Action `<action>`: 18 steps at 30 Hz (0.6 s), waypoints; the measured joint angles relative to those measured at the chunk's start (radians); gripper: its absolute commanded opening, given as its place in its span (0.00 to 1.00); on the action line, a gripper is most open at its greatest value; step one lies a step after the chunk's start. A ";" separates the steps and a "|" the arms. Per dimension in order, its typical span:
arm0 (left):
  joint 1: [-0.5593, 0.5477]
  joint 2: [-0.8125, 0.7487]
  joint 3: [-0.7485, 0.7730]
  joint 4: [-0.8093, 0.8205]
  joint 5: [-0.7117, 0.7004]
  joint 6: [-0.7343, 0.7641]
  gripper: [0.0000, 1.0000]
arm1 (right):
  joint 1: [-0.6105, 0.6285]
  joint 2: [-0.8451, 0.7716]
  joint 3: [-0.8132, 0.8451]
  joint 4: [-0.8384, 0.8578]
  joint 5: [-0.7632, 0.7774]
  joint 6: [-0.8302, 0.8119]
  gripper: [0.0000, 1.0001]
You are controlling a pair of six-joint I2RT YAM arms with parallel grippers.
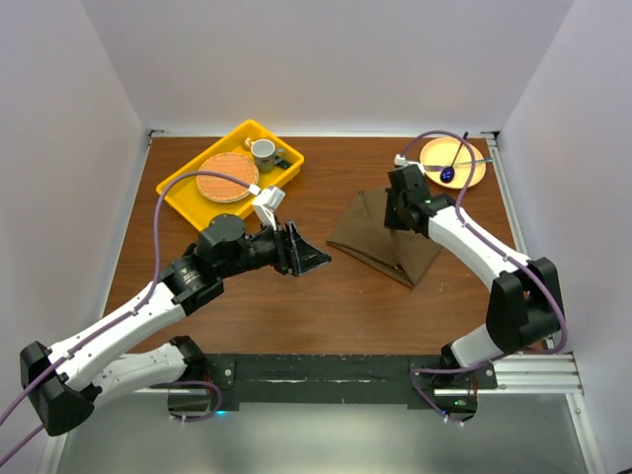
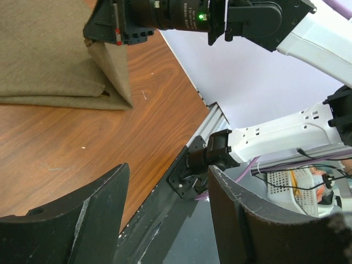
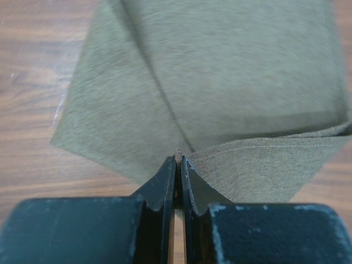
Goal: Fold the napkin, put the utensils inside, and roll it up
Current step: Fold the napkin
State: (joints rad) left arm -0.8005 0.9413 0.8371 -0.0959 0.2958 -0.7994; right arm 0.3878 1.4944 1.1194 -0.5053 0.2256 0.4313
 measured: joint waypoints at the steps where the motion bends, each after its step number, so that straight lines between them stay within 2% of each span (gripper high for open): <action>1: 0.001 0.000 0.000 -0.004 -0.004 0.003 0.64 | 0.019 0.016 0.010 0.005 0.001 -0.011 0.06; 18: 0.002 -0.001 0.010 -0.048 -0.021 0.010 0.65 | 0.157 0.188 0.184 0.014 0.019 -0.096 0.07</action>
State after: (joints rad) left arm -0.7986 0.9401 0.8471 -0.1444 0.2745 -0.7891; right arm 0.5449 1.6821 1.3037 -0.4915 0.2451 0.3351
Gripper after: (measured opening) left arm 0.641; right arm 0.068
